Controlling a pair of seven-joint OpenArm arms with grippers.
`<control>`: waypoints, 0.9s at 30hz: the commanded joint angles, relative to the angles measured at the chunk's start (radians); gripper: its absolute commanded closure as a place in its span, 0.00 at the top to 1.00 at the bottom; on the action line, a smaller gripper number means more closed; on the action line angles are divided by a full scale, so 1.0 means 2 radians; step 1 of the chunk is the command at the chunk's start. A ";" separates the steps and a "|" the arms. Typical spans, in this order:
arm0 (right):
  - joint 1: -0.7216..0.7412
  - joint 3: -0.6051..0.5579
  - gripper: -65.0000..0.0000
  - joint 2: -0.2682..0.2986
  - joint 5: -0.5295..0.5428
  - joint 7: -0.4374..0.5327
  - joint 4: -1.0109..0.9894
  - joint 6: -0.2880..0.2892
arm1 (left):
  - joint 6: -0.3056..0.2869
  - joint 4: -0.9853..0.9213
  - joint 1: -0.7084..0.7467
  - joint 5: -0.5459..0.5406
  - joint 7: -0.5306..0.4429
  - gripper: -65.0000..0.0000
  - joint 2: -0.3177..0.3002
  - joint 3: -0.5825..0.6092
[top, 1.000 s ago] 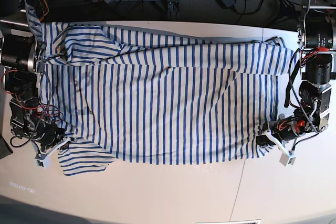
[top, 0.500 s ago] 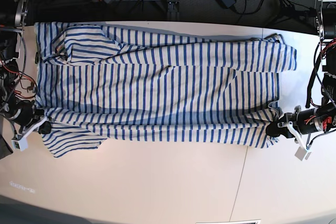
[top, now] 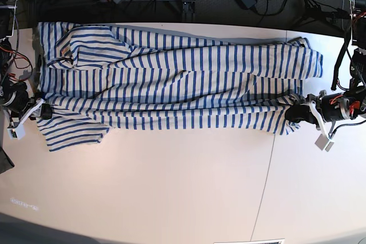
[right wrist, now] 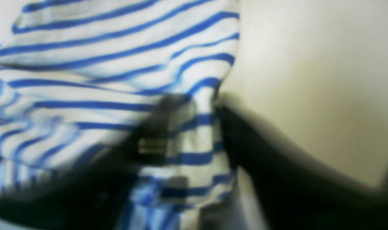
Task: Fold the T-shirt properly
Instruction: 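Release and regrasp the hem corner with the right gripper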
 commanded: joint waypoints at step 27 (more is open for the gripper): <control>0.173 0.007 0.68 -0.035 -0.020 0.059 -0.243 0.020 | -0.006 0.008 -0.011 -0.001 -0.009 0.00 -0.011 -0.005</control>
